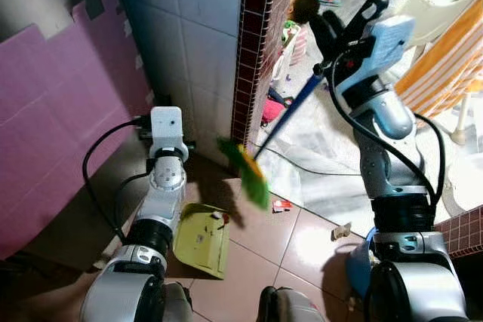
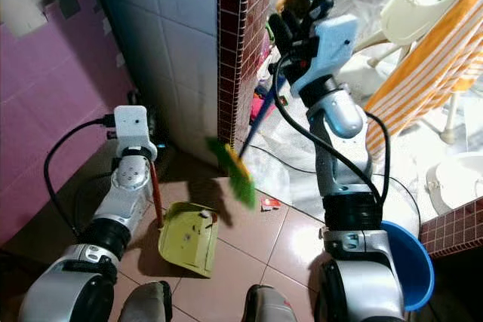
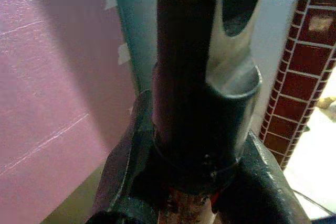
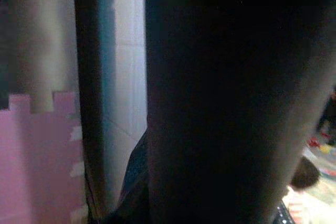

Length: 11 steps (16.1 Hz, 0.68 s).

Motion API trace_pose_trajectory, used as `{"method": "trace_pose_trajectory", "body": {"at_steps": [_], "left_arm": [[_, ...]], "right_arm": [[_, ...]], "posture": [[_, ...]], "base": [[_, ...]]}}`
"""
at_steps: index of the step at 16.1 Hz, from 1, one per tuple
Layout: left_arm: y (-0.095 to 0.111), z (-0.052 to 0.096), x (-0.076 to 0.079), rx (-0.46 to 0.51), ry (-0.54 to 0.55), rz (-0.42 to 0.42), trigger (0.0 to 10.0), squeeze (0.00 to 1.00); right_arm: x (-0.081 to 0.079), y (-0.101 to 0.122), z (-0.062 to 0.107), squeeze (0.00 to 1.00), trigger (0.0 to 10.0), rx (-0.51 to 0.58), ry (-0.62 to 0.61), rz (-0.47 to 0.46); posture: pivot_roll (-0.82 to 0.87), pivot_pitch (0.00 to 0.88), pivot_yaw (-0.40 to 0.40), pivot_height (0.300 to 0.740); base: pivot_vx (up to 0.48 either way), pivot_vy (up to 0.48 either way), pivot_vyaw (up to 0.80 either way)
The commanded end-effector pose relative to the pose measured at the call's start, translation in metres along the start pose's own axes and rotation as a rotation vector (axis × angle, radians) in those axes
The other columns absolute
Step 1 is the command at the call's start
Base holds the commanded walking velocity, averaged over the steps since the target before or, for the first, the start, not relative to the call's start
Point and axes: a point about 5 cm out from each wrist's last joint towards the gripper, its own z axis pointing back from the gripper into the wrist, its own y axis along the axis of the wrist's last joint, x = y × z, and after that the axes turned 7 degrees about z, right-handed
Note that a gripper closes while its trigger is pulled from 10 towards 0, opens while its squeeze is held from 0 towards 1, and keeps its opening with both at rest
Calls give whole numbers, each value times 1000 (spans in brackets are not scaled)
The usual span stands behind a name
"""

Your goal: Sweep floor

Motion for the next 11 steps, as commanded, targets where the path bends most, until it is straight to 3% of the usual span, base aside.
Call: {"method": "trace_pose_trajectory", "body": {"at_steps": [1,3,4,5,6,11], "left_arm": [[-13,4,5,-69,-24,2,10000,0],[-12,4,5,-68,-32,23,10000,0],[-12,4,5,-68,-32,23,10000,0],[-14,5,6,-73,-51,35,10000,0],[-20,8,9,-99,-88,46,10000,0],[-30,10,14,-158,-129,25,10000,0]], "right_arm": [[6,9,-2,0,10000,21,-42,118],[6,-9,-3,0,10000,-125,-78,202],[6,-9,-3,0,10000,-125,-78,202],[6,-21,0,0,10000,-197,-114,256],[4,-31,5,0,10000,-236,-166,253],[-23,-52,23,0,10000,-241,-142,75]], "posture": [[-44,31,-33,740],[-34,19,-41,740],[-34,19,-41,740],[-30,12,-45,740],[-32,10,-45,740],[-32,23,-34,740]], "base": [[0,0,0],[0,0,0],[0,0,0],[0,0,0],[0,0,0],[0,0,0]]}}
